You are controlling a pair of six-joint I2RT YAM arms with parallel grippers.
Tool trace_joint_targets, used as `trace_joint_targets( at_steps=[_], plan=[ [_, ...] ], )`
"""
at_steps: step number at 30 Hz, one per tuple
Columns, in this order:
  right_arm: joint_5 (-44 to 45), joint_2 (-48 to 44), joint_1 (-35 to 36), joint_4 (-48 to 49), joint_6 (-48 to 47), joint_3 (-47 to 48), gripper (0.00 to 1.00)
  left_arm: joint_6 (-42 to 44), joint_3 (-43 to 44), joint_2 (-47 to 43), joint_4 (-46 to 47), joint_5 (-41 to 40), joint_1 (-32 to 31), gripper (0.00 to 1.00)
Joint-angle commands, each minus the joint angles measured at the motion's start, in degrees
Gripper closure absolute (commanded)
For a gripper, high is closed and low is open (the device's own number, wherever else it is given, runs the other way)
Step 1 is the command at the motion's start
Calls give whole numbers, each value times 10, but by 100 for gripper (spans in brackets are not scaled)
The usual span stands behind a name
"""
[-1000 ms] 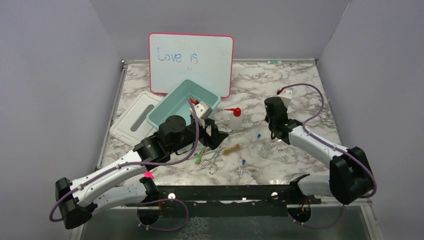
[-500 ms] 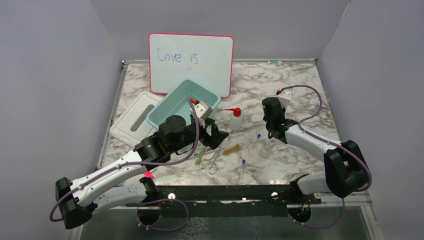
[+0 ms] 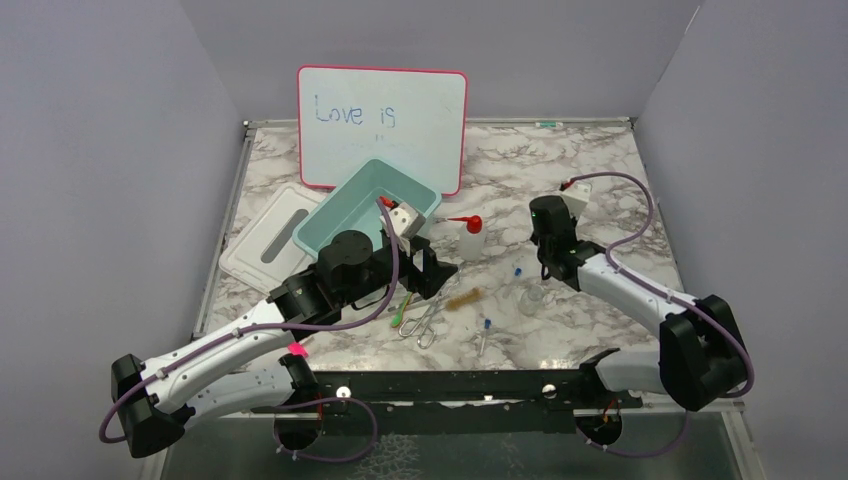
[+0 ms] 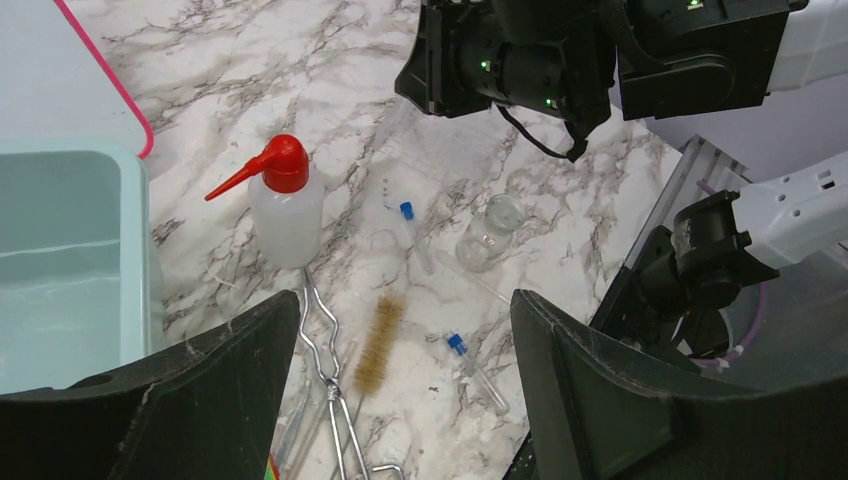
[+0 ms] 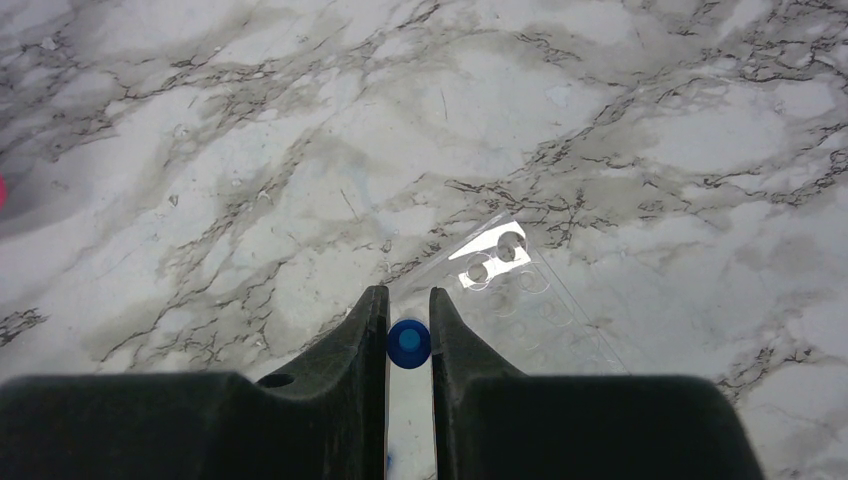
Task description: Organize the chemistry lab equipment
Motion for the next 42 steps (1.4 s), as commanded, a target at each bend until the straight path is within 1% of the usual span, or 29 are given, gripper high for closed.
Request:
trace_joint_targets(
  at_steps=[1,7,11,12,19,29,32,34,37,39,42],
  plan=[
    [-3,21,-2,8,9,-11,94,-7,4,-2,14,-3,-1,20],
    [9,49,-2,23,10,-15,94,-11,5,-2,12,-3,-1,20],
    [17,65,-2,60,3,-21,94,-12,5,-1,12,-3,-1,20],
    [20,71,-2,61,0,-17,94,-12,4,0,13,-16,-1,20],
    [53,111,-6,110,-27,8,94,-11,18,13,8,-16,-1,20],
    [43,153,-25,161,-41,28,94,-12,26,17,0,-28,-1,20],
    [32,156,-27,162,-43,31,93,-12,28,20,0,-29,-1,20],
    [28,155,-27,157,-43,31,89,-12,28,21,2,-30,-1,20],
    [27,150,-27,151,-45,29,70,-10,27,24,4,-31,-1,20],
    [23,148,-27,139,-45,31,63,-10,28,26,5,-30,-1,20],
    [12,138,-27,107,-43,44,56,-9,28,27,7,-30,-1,20]
  ],
)
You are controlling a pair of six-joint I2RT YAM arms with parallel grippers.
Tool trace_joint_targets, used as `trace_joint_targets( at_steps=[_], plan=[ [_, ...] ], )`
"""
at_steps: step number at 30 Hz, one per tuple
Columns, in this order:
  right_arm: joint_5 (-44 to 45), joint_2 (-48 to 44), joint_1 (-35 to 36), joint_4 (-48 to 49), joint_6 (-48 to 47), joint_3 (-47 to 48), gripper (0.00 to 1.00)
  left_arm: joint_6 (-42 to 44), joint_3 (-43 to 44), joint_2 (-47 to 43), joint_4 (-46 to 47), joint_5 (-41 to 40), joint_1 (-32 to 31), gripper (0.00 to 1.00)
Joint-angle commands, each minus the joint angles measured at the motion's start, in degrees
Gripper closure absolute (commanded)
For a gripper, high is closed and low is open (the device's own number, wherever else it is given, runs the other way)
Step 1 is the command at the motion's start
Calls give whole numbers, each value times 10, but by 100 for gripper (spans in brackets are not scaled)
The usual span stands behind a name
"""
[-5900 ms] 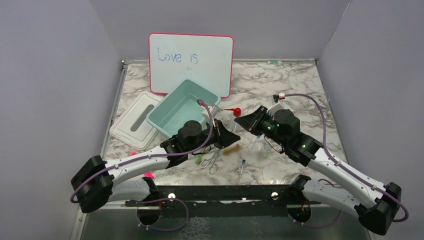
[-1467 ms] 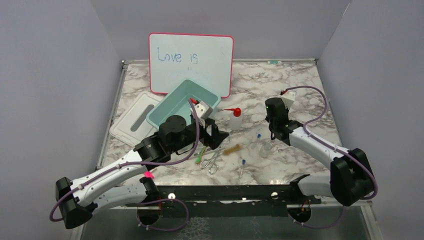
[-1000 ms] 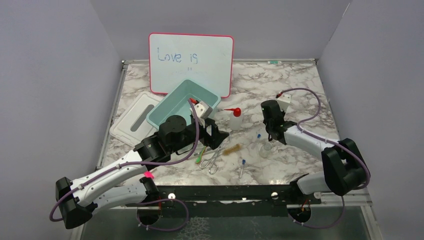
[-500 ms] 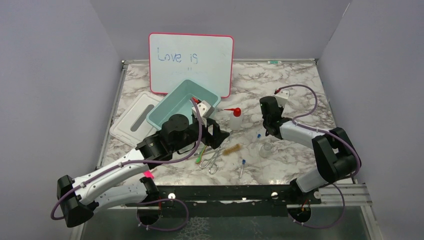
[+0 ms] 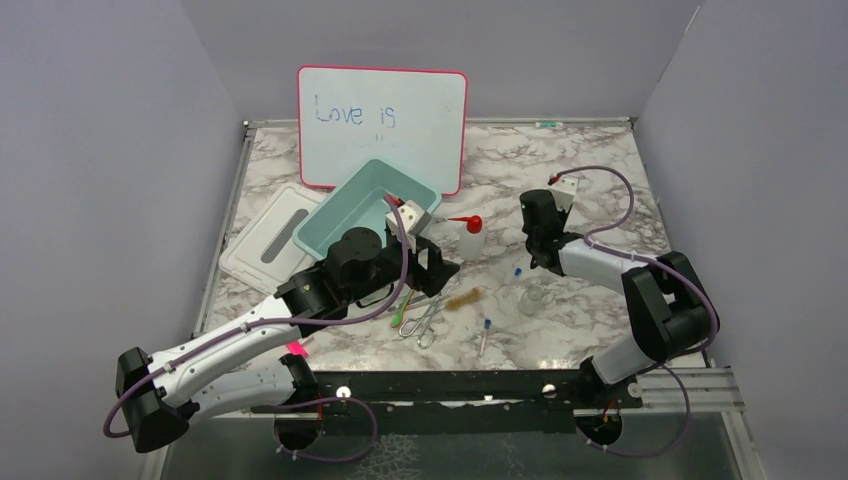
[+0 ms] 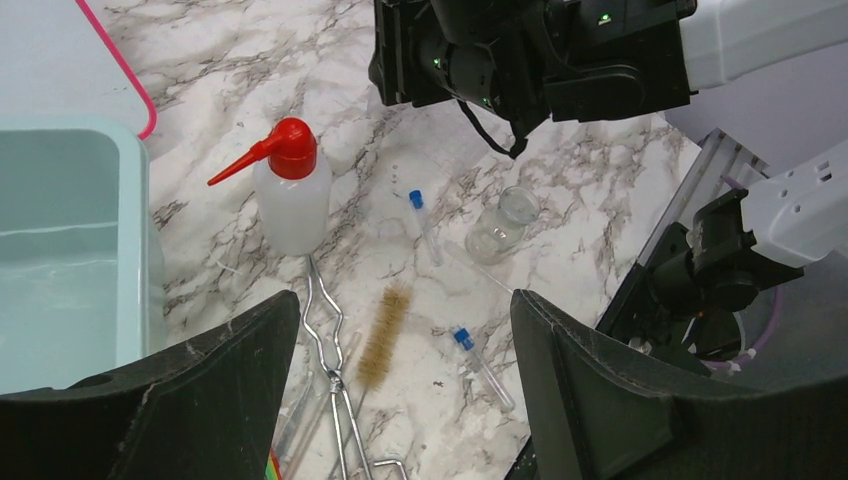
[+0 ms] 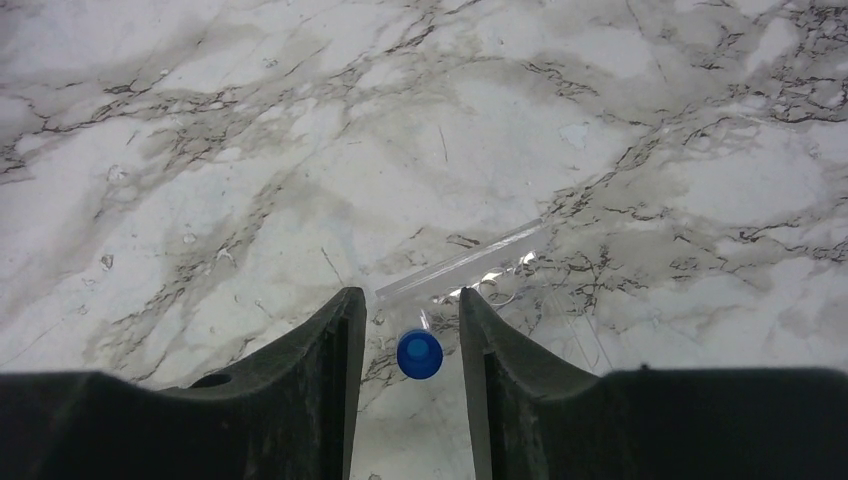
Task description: Organize the chemistry lab equipment
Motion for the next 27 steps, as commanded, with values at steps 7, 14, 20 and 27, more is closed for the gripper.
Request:
trace_joint_targets(
  at_steps=[7,14,20,27],
  plan=[
    [-31,-42,-4,-150,15,84,48,6,15,-4,20,-17,-1,20],
    [-81,-78,-27,-281,51,112,47,22,17,-28,-9,-64,-1,20],
    [-141,-107,-34,-312,25,109,54,32,-9,-73,-41,-119,-1,20],
    [-135,-58,-34,-369,23,151,71,25,-20,-81,-48,-187,0,21]
  ],
)
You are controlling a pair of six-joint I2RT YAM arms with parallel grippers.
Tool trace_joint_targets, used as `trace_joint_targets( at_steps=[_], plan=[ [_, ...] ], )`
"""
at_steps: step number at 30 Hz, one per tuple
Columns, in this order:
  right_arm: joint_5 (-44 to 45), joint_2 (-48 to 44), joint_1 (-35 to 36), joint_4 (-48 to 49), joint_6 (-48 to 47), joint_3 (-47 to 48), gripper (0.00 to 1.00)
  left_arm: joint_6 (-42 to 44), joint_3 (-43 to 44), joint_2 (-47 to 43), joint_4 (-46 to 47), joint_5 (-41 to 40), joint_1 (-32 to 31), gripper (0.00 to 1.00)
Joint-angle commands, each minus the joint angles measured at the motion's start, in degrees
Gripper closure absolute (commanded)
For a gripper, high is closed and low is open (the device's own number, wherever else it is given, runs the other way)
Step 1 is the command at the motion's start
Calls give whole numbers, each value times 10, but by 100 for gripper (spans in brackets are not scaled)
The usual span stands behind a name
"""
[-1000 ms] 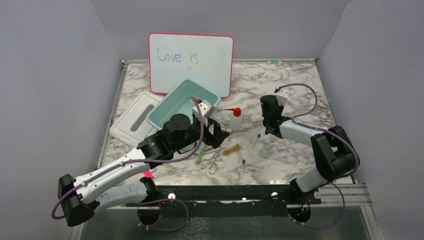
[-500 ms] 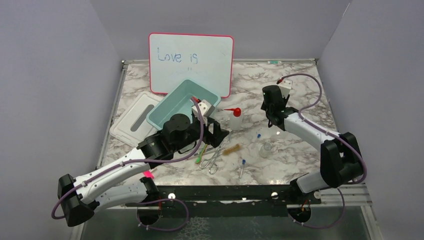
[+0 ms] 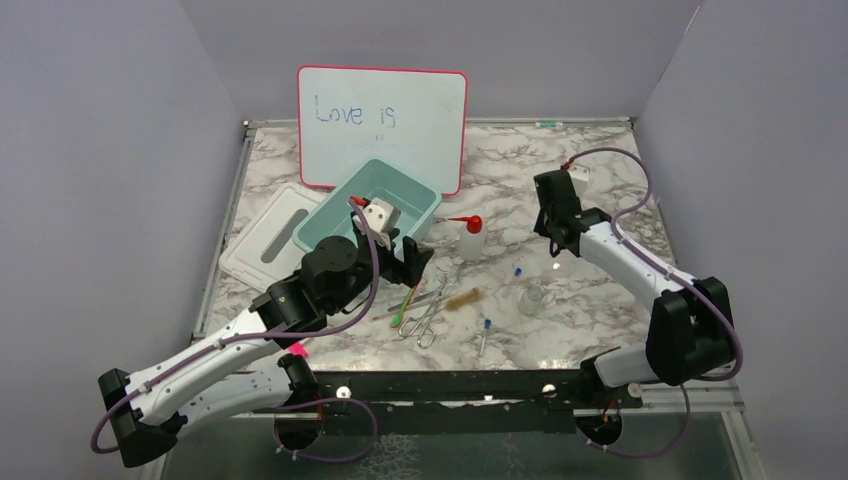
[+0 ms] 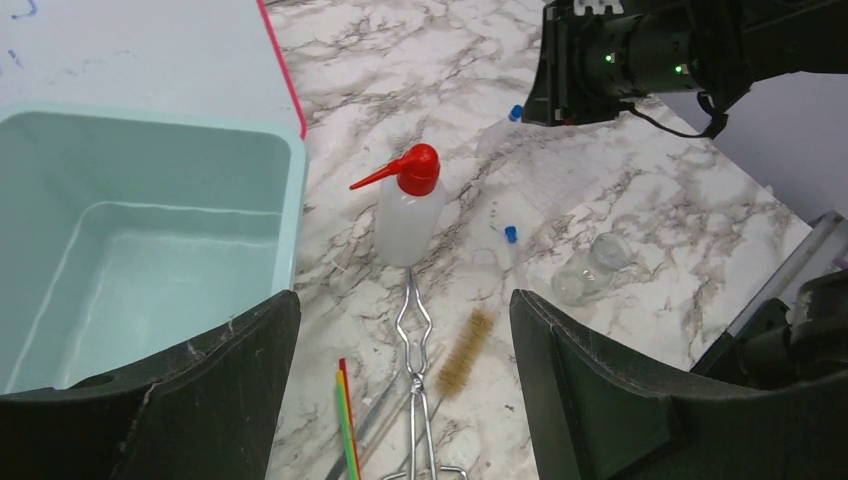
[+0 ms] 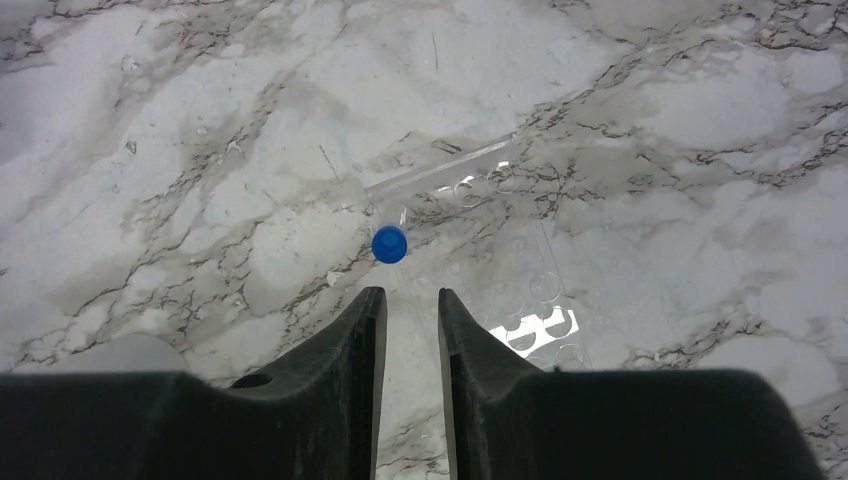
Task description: Organize the chemistry lab equipment
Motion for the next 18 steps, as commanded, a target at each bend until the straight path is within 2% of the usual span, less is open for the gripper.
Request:
trace_joint_targets(
  at_steps=[1,8,18],
  plan=[
    [-8,37,0,-49,-11,41,72,1,-15,-4,-2,-67,-1,21],
    [-2,95,0,-74,-30,97,73,13,-20,-1,1,-77,0,21],
    [28,125,-2,-79,-31,130,76,9,-25,-10,-2,-81,0,21]
  ],
)
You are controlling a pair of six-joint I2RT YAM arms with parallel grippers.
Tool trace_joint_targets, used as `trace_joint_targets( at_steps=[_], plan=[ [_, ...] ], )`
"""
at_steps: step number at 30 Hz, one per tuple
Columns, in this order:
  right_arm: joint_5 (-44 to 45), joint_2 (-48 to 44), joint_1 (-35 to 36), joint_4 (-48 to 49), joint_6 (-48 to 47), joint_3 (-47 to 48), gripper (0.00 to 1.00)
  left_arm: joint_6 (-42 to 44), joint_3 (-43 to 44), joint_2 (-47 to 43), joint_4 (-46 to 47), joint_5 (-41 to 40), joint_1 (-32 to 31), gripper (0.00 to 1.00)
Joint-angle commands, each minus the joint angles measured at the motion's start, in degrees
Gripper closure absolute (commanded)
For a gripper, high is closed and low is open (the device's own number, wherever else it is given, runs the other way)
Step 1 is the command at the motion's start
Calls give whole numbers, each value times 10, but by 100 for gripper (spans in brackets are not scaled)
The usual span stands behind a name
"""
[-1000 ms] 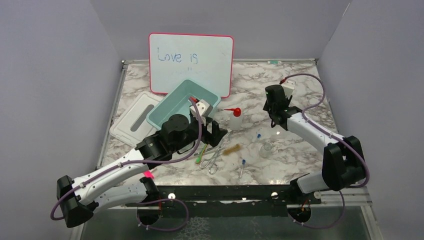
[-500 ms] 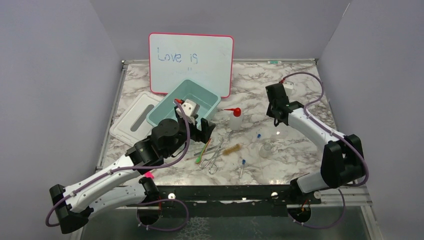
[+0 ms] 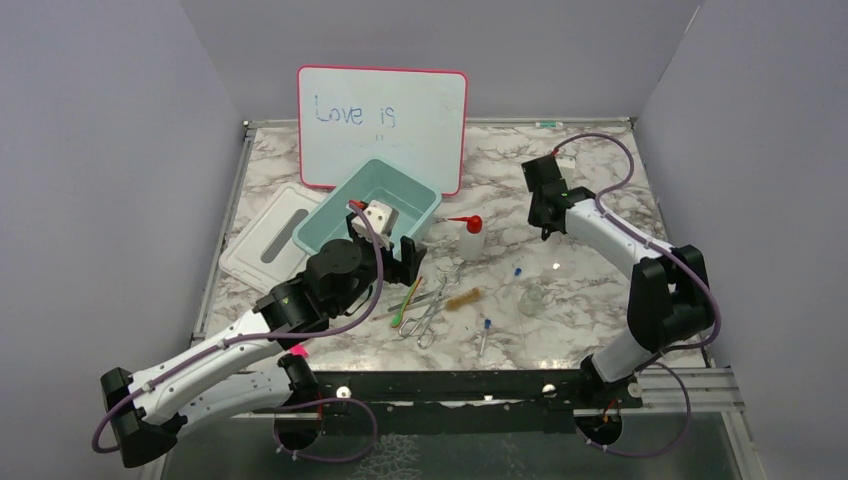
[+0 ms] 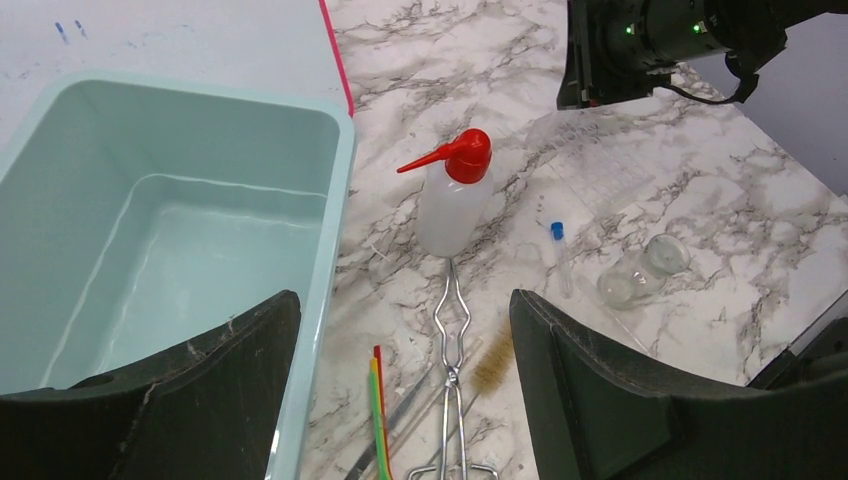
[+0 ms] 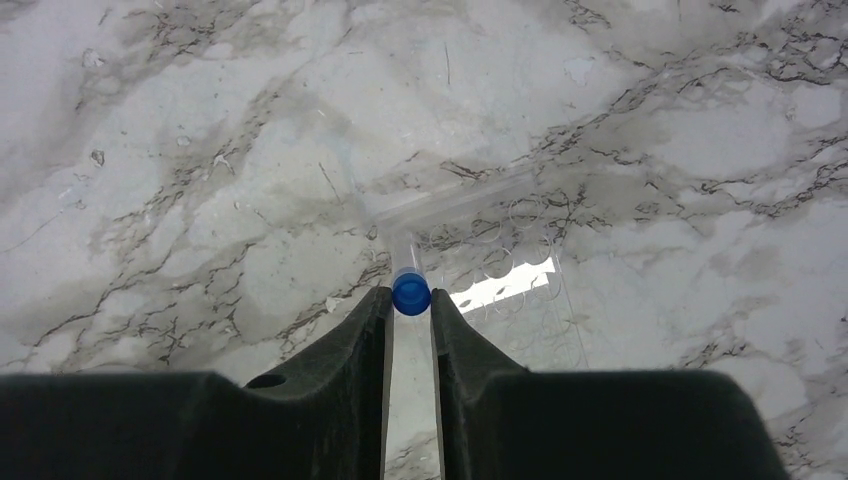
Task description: Organize the chemistry lab equipment
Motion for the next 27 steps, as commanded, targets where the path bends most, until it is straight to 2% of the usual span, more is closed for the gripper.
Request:
trace_joint_targets(
  at_steps=[1,11,19,27],
  plan=[
    [29,19,-1,-15,-6,32,76,4,-3,-11,-1,-17,0,21],
    [33,35,-3,-12,-3,47,76,4,-3,-13,-4,-22,-1,21],
    [23,3,-3,-9,-2,28,61,3,-3,-13,-4,-22,0,21],
    [6,-15,-3,2,-12,20,60,2,-3,-12,-4,-21,0,21]
  ],
)
